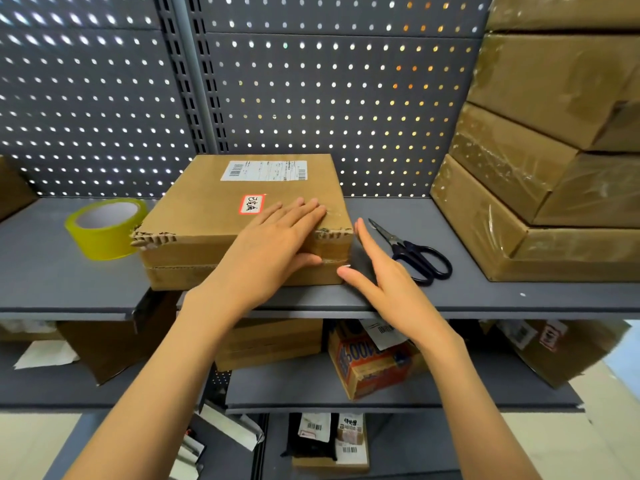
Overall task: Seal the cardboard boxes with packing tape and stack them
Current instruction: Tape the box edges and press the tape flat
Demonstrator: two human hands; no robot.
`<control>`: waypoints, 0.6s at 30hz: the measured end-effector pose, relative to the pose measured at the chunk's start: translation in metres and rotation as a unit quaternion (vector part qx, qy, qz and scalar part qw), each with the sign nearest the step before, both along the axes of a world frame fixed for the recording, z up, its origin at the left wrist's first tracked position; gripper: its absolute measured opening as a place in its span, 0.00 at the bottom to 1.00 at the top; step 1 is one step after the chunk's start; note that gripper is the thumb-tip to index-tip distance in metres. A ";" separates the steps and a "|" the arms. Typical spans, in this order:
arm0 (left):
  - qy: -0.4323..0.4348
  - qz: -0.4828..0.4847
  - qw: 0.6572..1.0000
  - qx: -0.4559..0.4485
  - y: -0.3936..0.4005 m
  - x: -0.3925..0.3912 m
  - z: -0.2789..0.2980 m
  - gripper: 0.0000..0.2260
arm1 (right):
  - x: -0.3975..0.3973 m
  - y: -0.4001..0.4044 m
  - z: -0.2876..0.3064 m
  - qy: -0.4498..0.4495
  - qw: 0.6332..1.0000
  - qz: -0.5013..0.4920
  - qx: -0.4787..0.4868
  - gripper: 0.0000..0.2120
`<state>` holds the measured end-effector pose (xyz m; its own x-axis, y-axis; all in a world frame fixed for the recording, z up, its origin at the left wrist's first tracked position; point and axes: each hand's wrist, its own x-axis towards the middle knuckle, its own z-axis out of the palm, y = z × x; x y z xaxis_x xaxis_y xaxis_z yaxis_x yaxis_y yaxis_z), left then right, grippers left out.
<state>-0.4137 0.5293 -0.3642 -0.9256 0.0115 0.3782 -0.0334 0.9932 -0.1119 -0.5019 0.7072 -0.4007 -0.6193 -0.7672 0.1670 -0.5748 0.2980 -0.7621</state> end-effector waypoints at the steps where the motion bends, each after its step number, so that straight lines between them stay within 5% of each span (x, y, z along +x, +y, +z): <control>1: 0.014 0.007 1.000 0.015 0.001 0.002 0.001 0.30 | 0.001 0.000 0.003 -0.018 1.000 0.000 -0.016 0.36; 18: 0.094 0.035 0.994 -0.032 -0.003 0.002 -0.010 0.31 | -0.017 -0.001 0.001 -0.018 0.999 0.028 -0.042 0.27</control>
